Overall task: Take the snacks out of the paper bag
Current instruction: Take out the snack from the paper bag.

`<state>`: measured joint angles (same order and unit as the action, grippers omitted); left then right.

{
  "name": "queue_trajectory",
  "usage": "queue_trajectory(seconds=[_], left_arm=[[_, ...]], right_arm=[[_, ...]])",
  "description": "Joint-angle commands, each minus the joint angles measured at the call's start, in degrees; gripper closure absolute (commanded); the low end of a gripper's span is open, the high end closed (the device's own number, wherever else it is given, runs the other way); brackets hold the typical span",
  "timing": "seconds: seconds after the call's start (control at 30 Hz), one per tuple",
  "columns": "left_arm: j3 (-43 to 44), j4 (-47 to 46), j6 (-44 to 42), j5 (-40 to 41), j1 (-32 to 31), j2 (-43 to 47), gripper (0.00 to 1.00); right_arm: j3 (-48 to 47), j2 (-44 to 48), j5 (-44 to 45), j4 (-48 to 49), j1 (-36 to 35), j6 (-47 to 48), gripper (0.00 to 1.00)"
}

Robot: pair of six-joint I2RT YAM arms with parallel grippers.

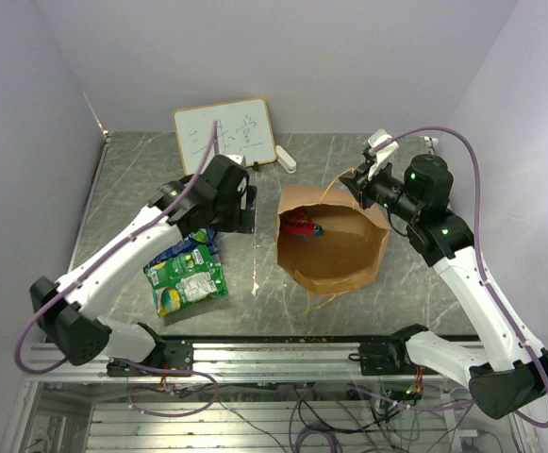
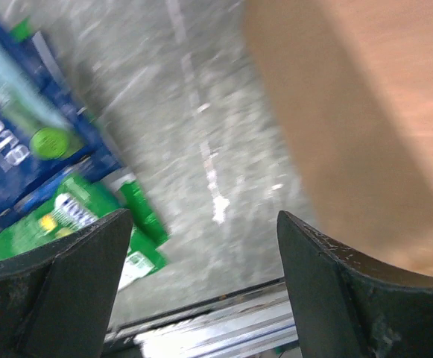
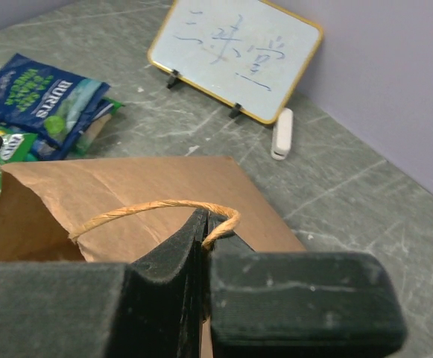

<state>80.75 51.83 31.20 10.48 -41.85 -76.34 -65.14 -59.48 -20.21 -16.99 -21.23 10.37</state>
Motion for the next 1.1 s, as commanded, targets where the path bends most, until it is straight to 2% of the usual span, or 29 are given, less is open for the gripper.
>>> queue_trajectory(seconds=[0.0,0.17,0.27,0.47,0.63,0.87,1.07], left_arm=[[-4.25,-16.53,1.77,-8.88,-2.89,8.6,0.09],[-9.65,-23.68,0.7,-6.97,-10.99,13.87,0.12],[-10.56,-26.03,-1.53,-6.53,-16.55,13.67,0.1],[-5.62,-25.32,-12.44,-0.44,-29.37,5.97,0.12],[-2.63,-26.57,-25.16,3.5,-34.91,-2.36,0.16],[-0.15,-24.73,-37.13,14.16,-35.49,-14.27,0.23],[-4.13,-32.35,-42.31,14.42,-31.77,-18.62,0.28]], right_arm=[[0.99,1.34,-8.33,2.31,-0.21,-0.05,1.0],[2.35,1.15,-14.68,5.53,-0.29,-3.52,1.0],[2.38,0.67,-14.8,5.85,-0.39,-4.43,1.0],[1.16,0.3,-11.06,4.43,-0.37,-3.79,1.0],[0.02,0.07,-9.95,3.15,-0.38,-3.28,1.0],[-1.49,-0.25,-8.26,1.27,-0.39,-1.86,1.0],[-2.7,-0.71,-8.42,1.12,-0.39,-2.04,1.0]])
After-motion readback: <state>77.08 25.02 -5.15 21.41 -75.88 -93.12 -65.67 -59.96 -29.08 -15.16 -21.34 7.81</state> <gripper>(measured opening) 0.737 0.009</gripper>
